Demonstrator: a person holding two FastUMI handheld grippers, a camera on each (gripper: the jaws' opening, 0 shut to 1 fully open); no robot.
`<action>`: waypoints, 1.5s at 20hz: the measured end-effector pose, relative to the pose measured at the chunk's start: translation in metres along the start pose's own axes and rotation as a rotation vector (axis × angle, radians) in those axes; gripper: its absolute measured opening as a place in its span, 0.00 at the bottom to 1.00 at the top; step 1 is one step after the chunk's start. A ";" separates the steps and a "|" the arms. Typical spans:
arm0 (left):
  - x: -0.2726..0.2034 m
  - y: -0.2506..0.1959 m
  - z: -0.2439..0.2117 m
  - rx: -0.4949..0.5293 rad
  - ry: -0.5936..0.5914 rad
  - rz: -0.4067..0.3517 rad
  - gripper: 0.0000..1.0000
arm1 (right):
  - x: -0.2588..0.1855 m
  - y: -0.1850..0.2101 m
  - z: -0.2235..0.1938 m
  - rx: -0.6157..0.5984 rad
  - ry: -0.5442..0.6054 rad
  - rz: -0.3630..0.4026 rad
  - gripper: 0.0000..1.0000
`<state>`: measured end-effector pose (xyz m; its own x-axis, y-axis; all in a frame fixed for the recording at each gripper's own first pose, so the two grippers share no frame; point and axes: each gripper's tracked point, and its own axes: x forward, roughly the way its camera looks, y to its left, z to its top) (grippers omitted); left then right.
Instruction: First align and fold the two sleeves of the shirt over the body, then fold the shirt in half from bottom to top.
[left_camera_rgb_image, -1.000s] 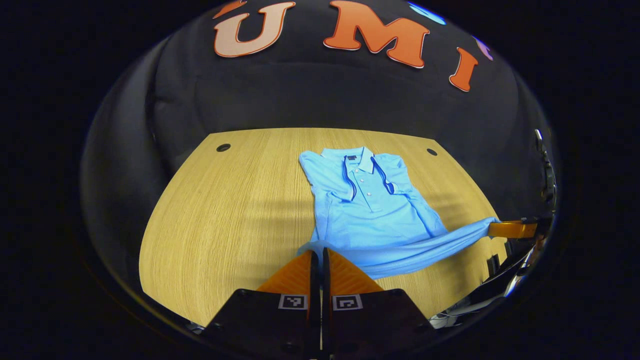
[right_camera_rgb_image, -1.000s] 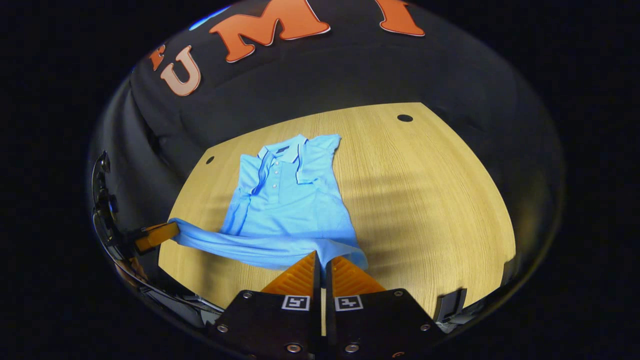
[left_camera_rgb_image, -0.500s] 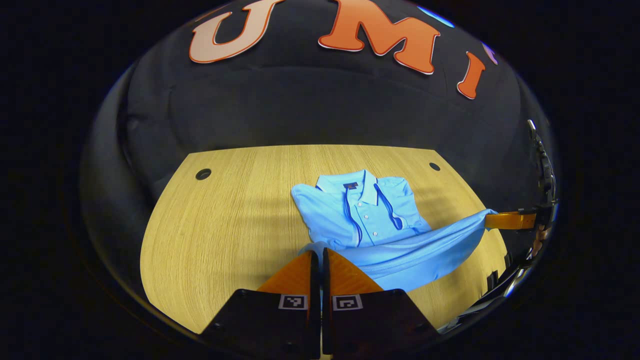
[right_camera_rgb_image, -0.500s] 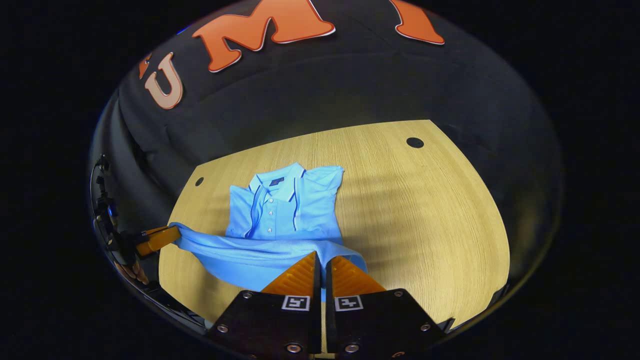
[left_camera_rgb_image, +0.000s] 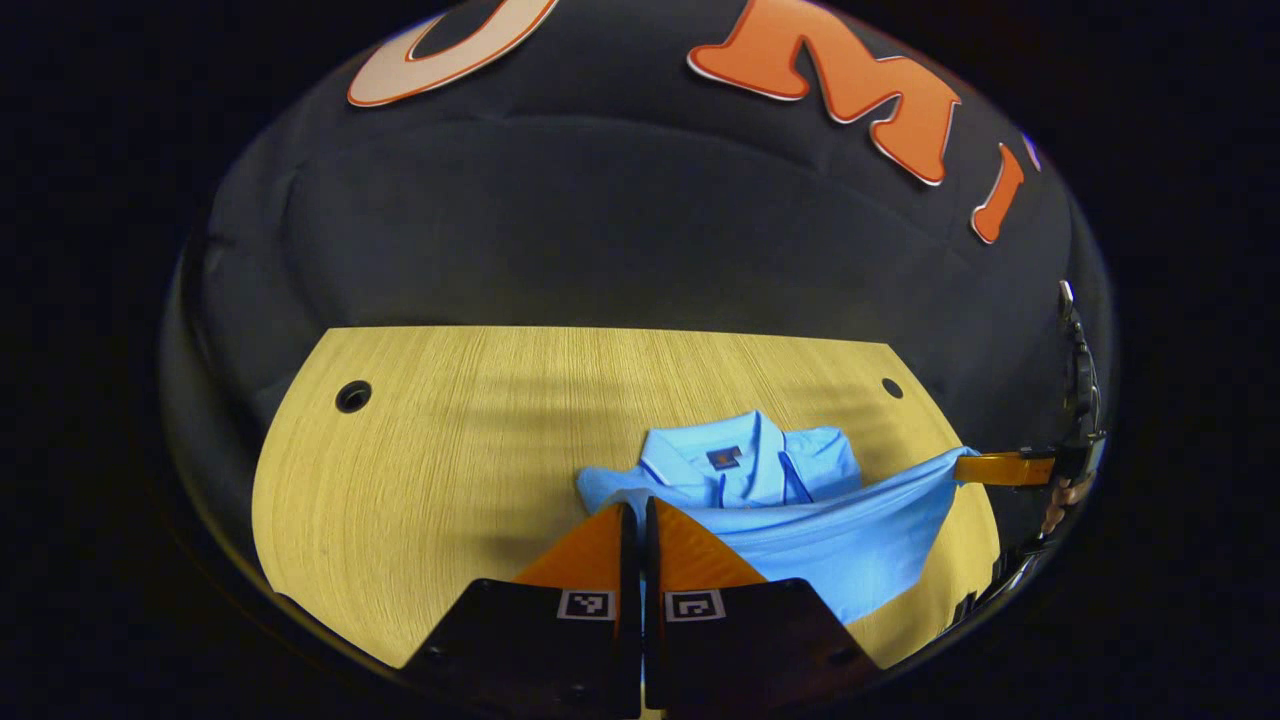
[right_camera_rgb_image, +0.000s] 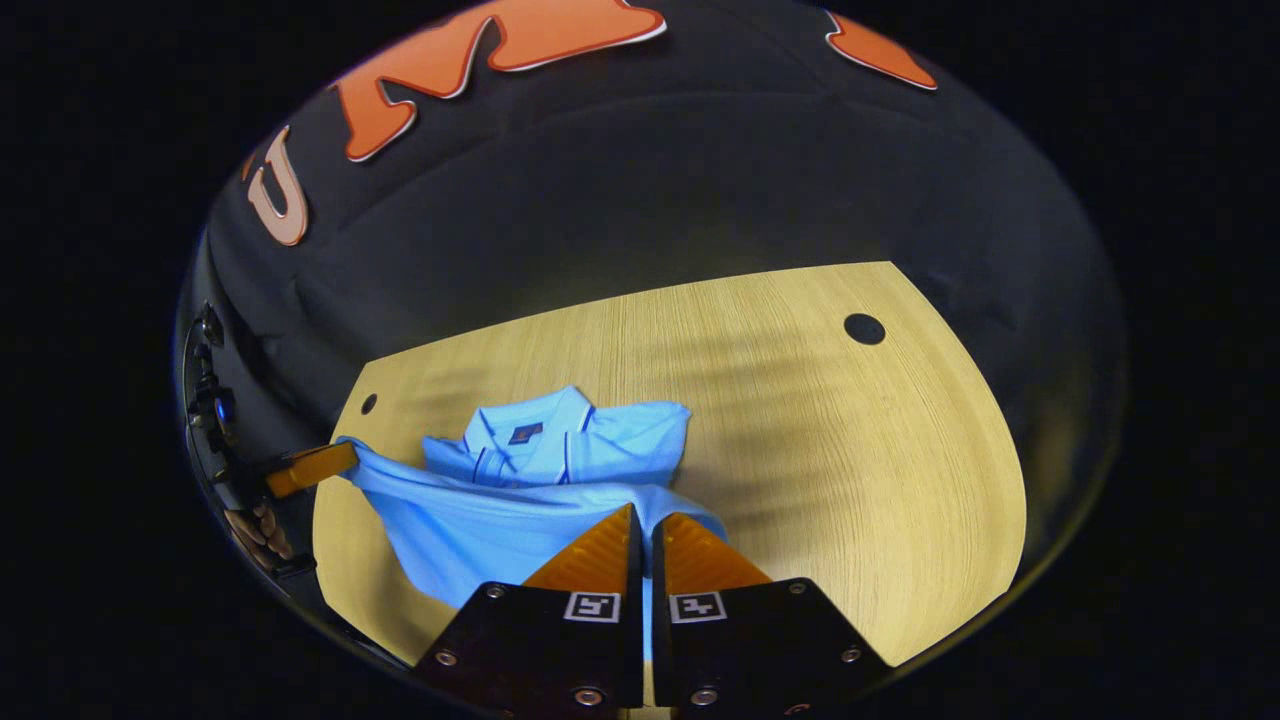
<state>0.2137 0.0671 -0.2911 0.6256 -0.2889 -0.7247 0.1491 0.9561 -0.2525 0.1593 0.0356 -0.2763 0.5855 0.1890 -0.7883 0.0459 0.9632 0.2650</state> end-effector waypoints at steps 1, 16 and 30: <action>0.013 0.005 0.001 0.004 0.009 0.002 0.04 | 0.011 -0.001 0.006 0.006 0.005 0.000 0.04; 0.092 0.041 0.017 -0.049 0.010 0.080 0.47 | 0.111 0.003 0.063 0.068 -0.049 0.017 0.25; -0.040 -0.009 0.037 0.032 -0.219 0.148 0.99 | -0.023 0.016 0.050 -0.146 -0.262 0.019 0.96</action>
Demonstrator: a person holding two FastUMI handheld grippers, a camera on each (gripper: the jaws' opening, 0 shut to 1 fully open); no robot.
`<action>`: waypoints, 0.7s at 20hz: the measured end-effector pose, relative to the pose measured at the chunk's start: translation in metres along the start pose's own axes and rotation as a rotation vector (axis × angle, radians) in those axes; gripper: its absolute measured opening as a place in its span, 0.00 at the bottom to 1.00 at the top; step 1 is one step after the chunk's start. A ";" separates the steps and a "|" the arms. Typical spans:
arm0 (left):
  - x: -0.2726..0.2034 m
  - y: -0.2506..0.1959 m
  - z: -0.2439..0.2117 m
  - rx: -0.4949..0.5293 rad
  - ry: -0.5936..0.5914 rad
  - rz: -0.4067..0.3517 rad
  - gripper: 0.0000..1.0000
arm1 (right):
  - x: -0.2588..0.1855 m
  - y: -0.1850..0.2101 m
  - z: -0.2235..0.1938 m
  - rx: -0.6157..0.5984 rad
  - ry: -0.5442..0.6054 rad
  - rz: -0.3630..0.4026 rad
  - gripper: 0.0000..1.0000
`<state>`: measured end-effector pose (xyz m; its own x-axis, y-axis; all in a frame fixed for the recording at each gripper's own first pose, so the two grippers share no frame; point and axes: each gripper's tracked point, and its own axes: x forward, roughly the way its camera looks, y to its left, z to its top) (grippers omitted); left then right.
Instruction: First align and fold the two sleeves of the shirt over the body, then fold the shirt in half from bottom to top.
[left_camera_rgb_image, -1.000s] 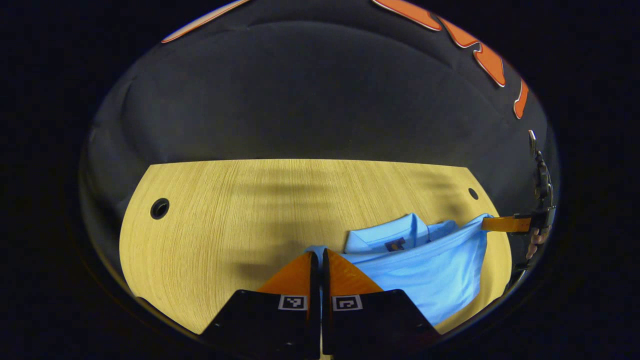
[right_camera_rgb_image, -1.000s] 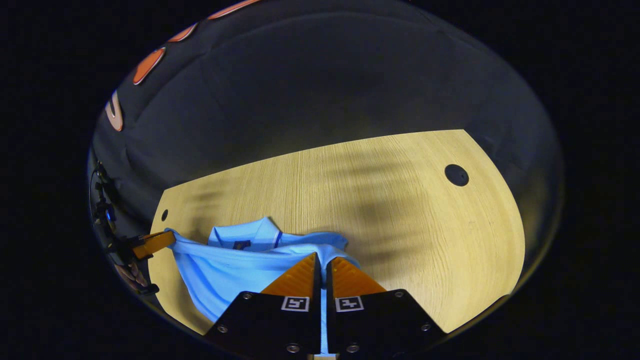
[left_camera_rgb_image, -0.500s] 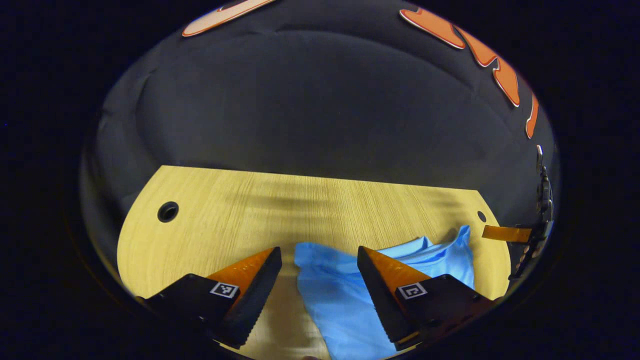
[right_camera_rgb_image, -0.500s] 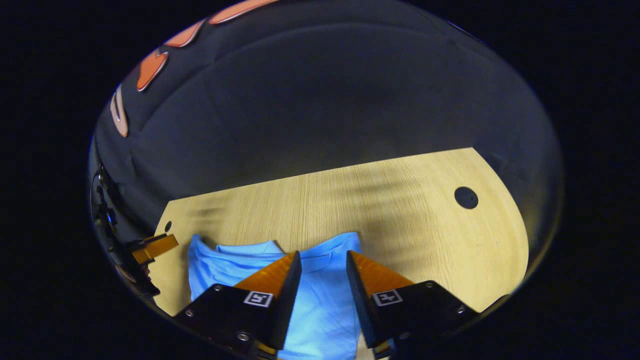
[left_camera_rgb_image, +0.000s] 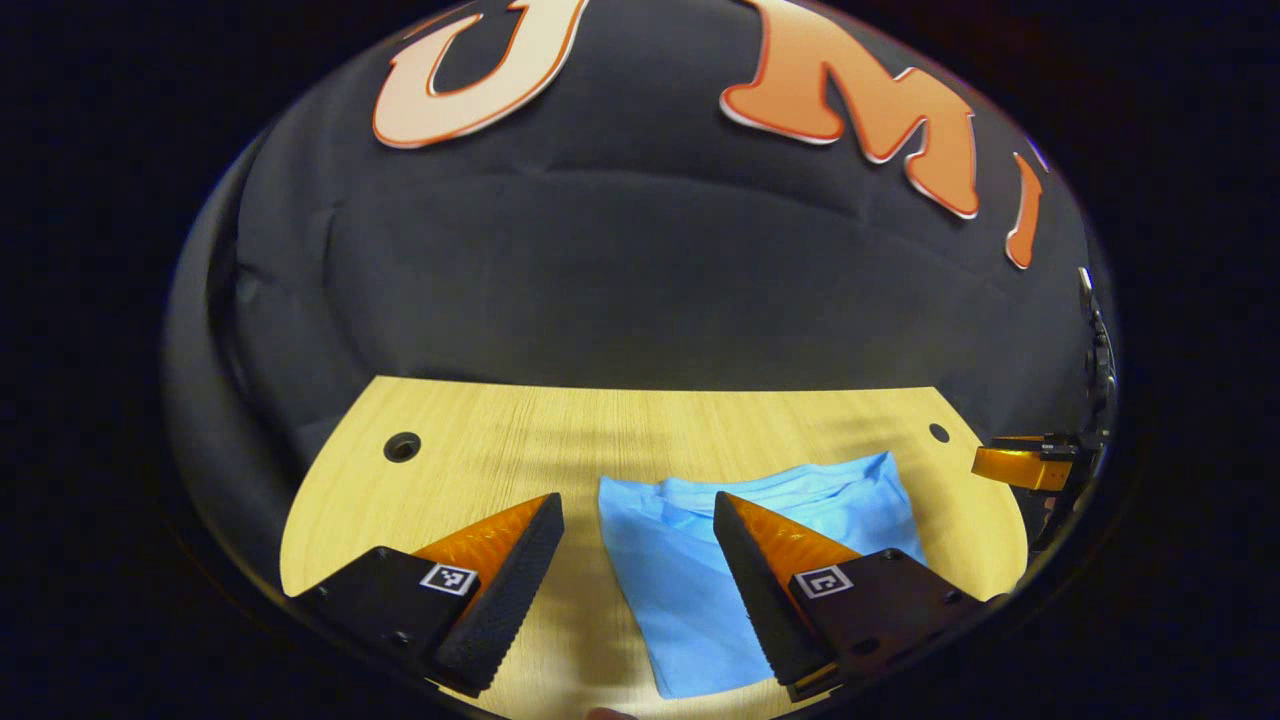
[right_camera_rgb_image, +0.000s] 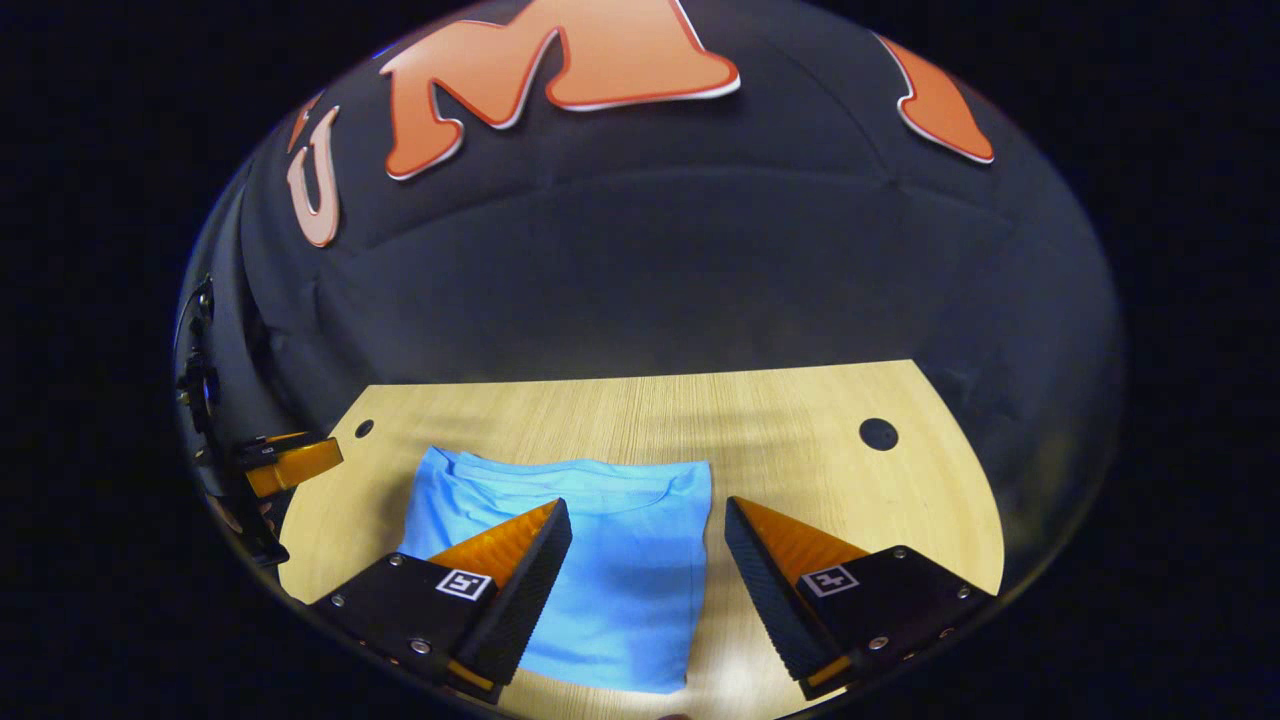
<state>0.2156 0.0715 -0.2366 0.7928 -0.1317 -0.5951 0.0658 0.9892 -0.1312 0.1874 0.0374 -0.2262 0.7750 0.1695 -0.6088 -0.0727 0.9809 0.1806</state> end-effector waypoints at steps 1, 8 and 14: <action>-0.019 -0.007 0.005 0.013 -0.033 0.002 1.00 | -0.018 0.002 0.002 -0.015 -0.026 -0.001 0.96; -0.170 -0.039 0.028 0.049 -0.289 0.020 0.99 | -0.137 0.015 0.003 -0.112 -0.181 -0.001 0.96; -0.291 -0.057 0.023 0.084 -0.495 0.055 0.98 | -0.225 0.026 -0.015 -0.177 -0.284 0.020 0.96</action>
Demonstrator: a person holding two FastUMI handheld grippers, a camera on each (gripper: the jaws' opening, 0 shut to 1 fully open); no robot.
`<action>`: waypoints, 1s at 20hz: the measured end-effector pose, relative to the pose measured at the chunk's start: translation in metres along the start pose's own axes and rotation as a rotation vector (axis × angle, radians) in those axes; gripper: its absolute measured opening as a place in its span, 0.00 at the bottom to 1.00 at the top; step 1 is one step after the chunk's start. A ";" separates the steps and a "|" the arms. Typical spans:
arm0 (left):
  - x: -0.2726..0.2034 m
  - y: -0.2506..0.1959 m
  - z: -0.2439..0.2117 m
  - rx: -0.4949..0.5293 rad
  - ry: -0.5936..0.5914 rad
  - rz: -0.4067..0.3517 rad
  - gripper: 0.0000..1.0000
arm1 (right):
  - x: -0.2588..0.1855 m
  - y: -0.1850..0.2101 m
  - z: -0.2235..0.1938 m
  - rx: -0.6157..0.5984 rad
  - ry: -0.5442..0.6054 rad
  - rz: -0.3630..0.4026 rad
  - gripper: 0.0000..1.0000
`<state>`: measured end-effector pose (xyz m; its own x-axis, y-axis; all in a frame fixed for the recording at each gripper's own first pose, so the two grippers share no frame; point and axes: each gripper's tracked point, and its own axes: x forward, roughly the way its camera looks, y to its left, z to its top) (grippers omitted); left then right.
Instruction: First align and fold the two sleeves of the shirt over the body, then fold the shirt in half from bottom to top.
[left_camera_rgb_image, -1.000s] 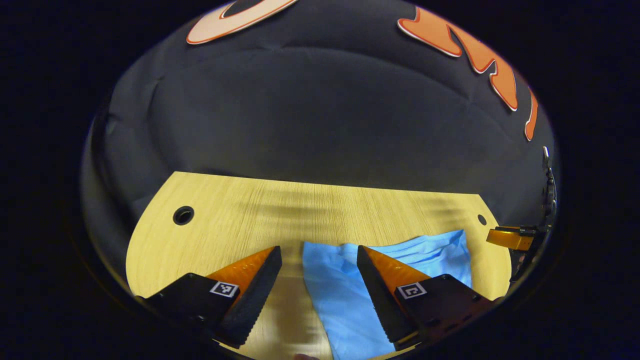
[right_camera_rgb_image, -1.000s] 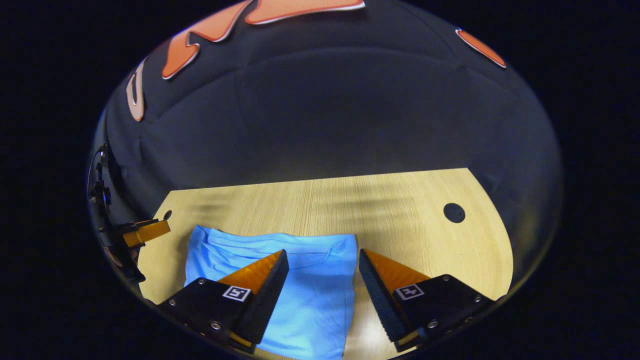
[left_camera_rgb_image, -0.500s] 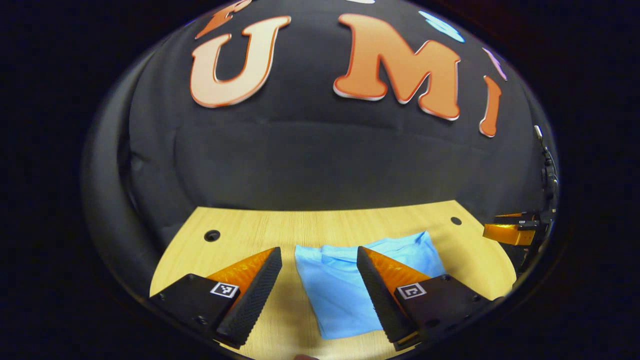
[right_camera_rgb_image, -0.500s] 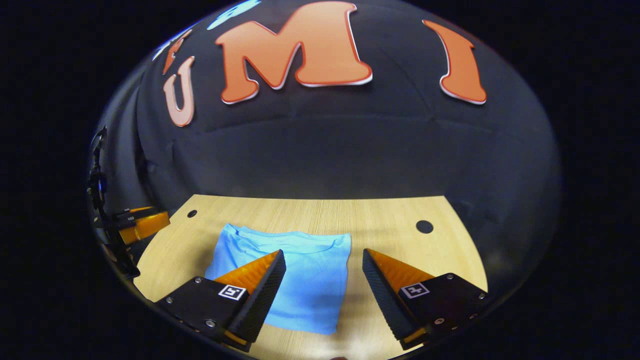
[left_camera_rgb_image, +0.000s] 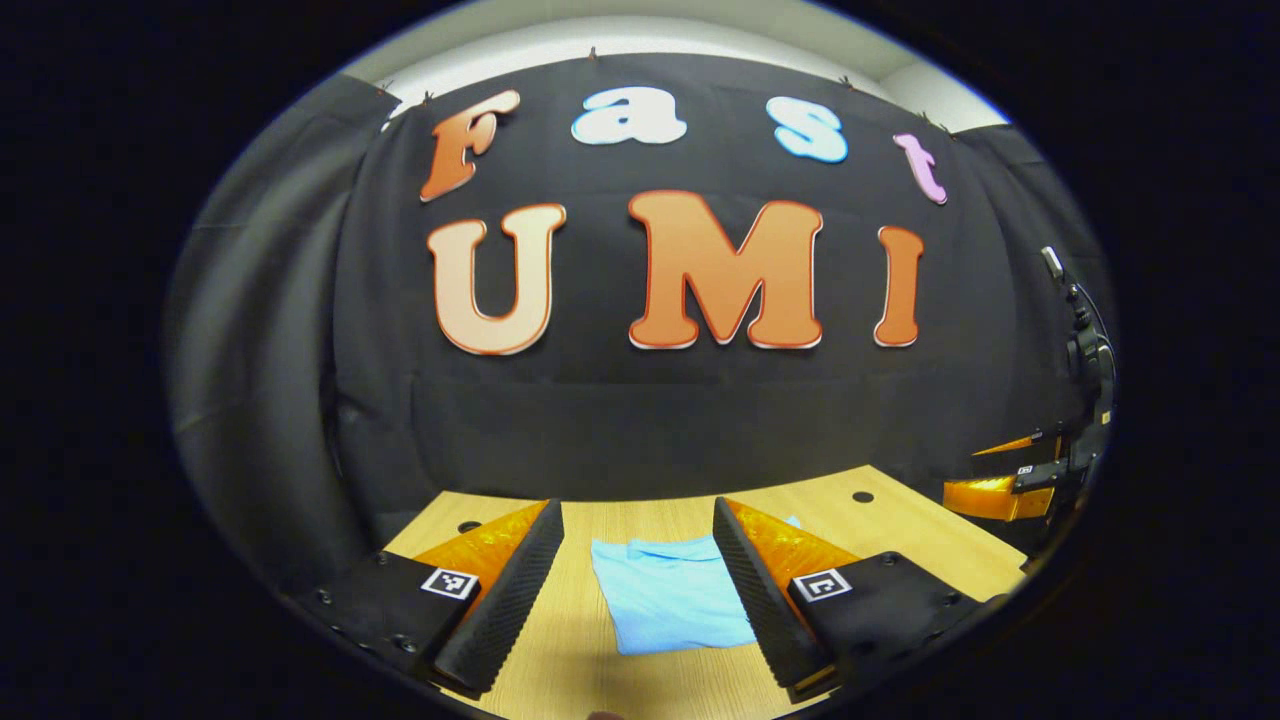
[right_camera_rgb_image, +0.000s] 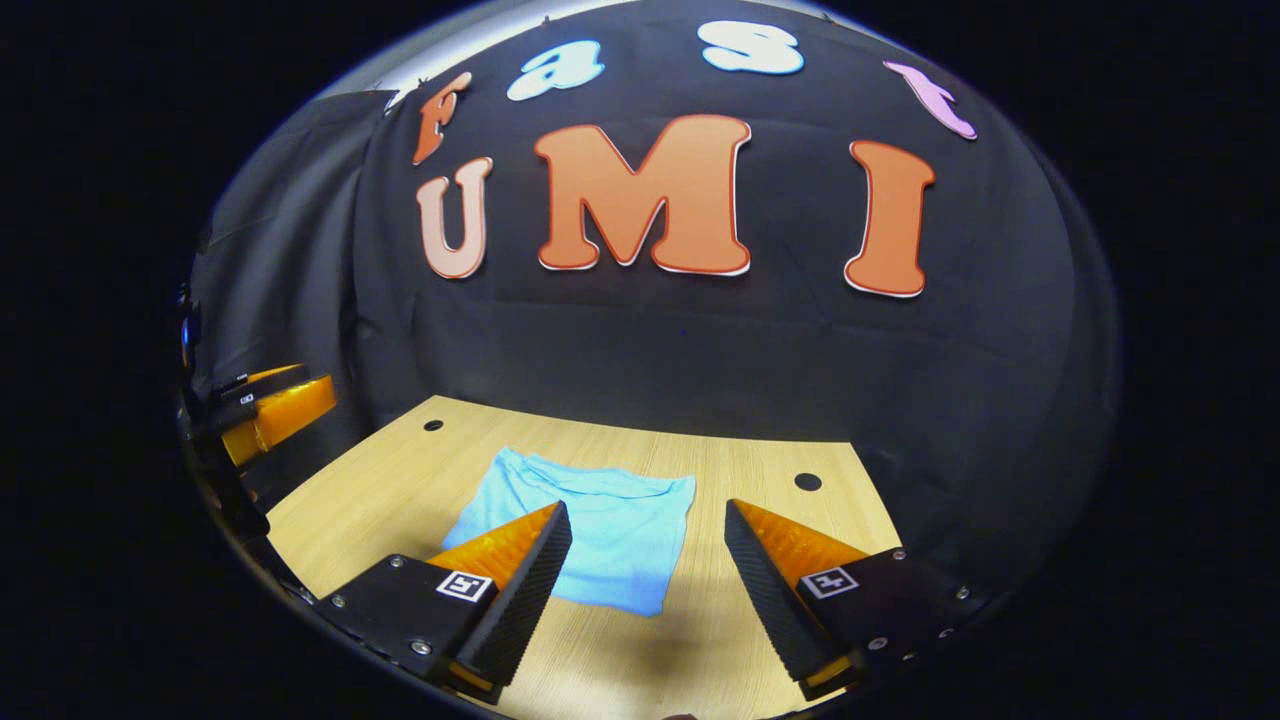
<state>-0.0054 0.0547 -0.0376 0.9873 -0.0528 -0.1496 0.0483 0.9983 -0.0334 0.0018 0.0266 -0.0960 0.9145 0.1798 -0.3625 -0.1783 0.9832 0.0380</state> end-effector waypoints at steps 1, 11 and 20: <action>-0.015 -0.004 0.009 0.000 -0.026 0.006 0.98 | -0.014 0.002 -0.001 -0.005 -0.013 0.002 0.96; -0.139 -0.020 0.021 -0.017 -0.098 0.061 0.95 | -0.116 -0.006 -0.021 -0.065 -0.043 0.040 0.96; -0.162 -0.034 0.025 -0.030 -0.099 0.097 1.00 | -0.141 0.012 -0.018 -0.063 -0.074 0.096 0.97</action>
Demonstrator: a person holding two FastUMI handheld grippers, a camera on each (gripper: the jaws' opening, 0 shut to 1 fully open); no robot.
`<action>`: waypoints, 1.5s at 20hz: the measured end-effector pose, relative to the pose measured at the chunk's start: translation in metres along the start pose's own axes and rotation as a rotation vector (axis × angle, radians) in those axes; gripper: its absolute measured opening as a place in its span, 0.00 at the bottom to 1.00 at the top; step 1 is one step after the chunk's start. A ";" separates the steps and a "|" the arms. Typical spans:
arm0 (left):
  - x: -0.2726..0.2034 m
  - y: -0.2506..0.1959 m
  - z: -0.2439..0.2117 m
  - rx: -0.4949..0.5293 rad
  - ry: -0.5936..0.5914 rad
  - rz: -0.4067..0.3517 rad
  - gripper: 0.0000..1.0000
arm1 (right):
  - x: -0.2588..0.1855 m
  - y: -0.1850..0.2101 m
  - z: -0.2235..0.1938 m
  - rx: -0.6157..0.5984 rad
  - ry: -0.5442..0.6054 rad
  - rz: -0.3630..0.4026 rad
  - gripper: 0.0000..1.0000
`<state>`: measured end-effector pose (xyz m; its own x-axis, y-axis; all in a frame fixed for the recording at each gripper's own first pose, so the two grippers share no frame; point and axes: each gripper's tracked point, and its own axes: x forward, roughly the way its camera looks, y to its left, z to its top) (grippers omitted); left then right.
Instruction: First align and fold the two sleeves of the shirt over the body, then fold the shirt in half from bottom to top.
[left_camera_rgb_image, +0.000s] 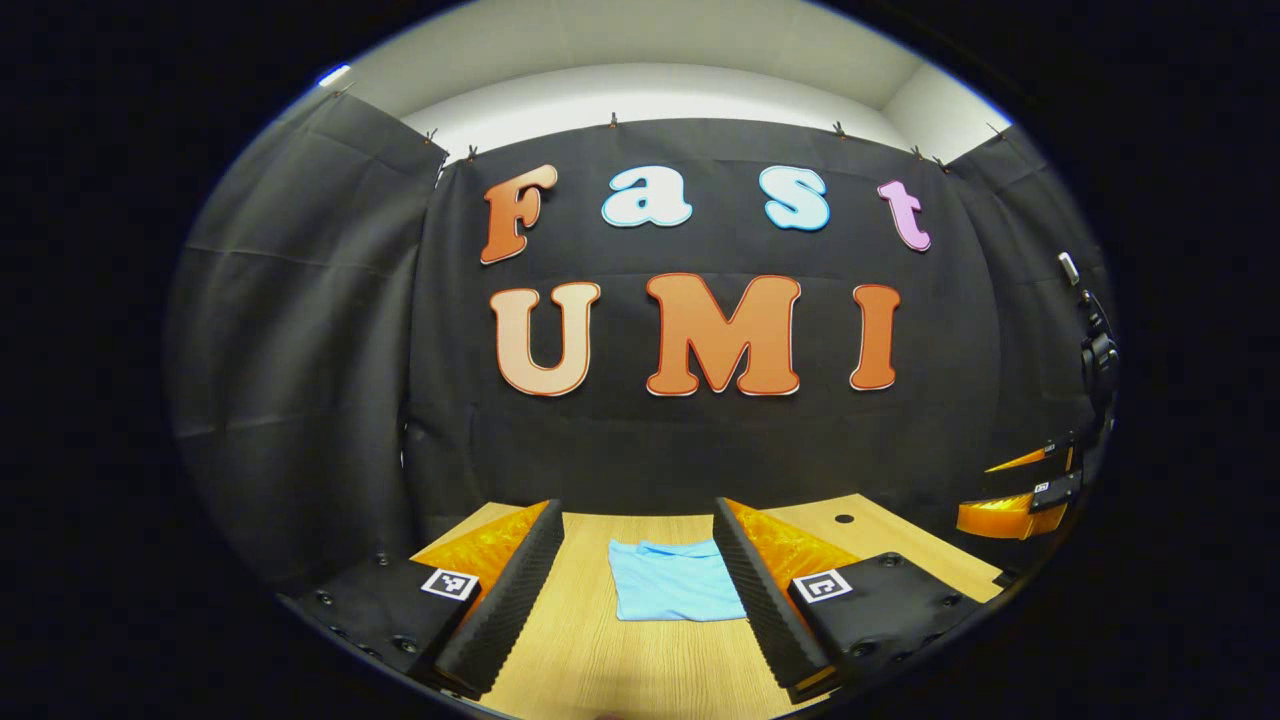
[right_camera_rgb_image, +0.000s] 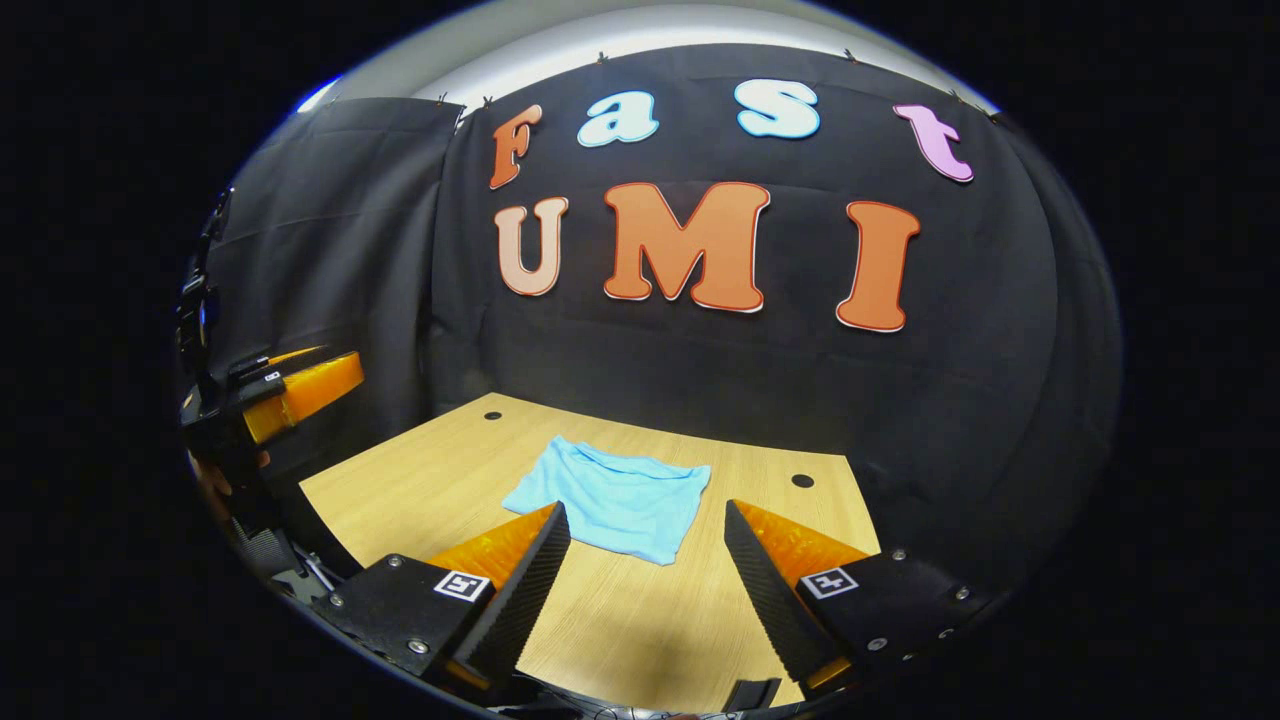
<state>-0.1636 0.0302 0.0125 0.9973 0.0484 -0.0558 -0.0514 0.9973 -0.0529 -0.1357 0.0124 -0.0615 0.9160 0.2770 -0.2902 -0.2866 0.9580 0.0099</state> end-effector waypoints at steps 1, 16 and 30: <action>-0.001 -0.001 0.003 -0.006 -0.003 0.000 0.99 | -0.001 0.000 0.002 -0.001 -0.006 -0.001 0.97; 0.013 0.016 0.030 0.024 -0.083 -0.046 1.00 | 0.024 0.037 0.048 0.031 -0.120 -0.054 0.97; 0.037 0.043 0.034 0.045 -0.131 -0.196 0.98 | 0.039 0.061 0.061 0.117 -0.166 -0.206 0.97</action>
<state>-0.1269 0.0765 0.0422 0.9865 -0.1421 0.0815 0.1430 0.9897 -0.0050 -0.1005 0.0865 -0.0136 0.9877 0.0750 -0.1372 -0.0645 0.9947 0.0797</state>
